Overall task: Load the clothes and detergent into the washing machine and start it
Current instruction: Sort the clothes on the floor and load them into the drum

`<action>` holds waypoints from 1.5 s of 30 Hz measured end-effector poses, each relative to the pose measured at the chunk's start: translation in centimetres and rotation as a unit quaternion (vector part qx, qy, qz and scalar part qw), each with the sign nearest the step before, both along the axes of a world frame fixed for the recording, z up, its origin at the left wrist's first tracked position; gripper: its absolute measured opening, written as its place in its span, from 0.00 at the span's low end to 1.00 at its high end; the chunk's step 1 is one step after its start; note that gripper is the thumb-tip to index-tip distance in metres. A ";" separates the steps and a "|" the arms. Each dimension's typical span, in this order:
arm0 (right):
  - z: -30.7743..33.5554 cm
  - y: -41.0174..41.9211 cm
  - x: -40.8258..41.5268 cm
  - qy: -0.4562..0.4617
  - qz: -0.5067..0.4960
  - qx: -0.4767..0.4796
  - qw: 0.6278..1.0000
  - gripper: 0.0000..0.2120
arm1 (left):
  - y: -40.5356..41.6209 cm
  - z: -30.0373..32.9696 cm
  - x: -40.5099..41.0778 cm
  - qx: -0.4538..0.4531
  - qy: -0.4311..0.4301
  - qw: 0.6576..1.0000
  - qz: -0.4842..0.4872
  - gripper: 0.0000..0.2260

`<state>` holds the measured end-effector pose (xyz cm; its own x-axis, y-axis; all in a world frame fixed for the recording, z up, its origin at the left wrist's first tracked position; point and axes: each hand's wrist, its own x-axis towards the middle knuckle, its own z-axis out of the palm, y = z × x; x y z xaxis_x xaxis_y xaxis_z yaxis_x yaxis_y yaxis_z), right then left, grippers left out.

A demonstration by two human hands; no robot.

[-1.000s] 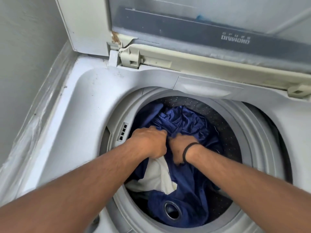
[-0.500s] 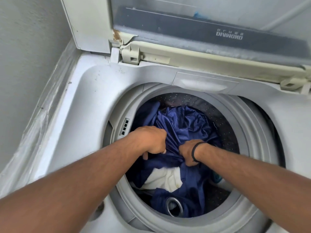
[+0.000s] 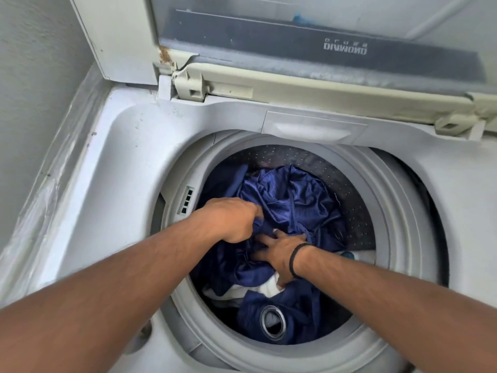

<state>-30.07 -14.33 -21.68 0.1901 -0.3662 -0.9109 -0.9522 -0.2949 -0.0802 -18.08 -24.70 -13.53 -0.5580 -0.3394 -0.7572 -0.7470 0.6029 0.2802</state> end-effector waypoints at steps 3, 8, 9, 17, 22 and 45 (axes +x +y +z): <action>1.6 -1.5 1.0 0.029 -0.015 0.017 0.999 0.30 | 0.0 -0.1 0.1 0.010 0.008 1.000 -0.003 0.26; 2.1 -1.4 0.9 -0.020 -0.079 -0.057 0.995 0.19 | 0.0 -0.8 -0.1 0.020 0.033 0.999 -0.008 0.26; 1.7 -1.1 0.3 -0.005 -0.083 -0.012 0.997 0.22 | 0.0 -1.0 0.0 0.026 0.029 0.999 -0.009 0.26; 2.8 -3.2 -0.1 0.016 -0.169 -0.059 0.984 0.13 | 0.2 -1.3 -0.3 0.022 0.004 1.000 -0.011 0.29; 5.4 -1.4 -2.5 -0.097 -0.359 -0.082 0.925 0.31 | 0.1 -1.3 -0.5 -0.007 0.050 0.999 -0.011 0.31; 31.2 31.9 0.7 -0.235 -0.775 -0.522 0.269 0.03 | 18.2 18.8 0.2 0.165 0.465 0.858 0.139 0.11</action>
<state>-29.37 17.59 9.49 -0.9231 -0.3463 -0.1670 0.0460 0.3316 -0.9423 -17.89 -6.50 5.27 -0.9057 -0.4100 -0.1080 -0.2090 0.2103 0.9550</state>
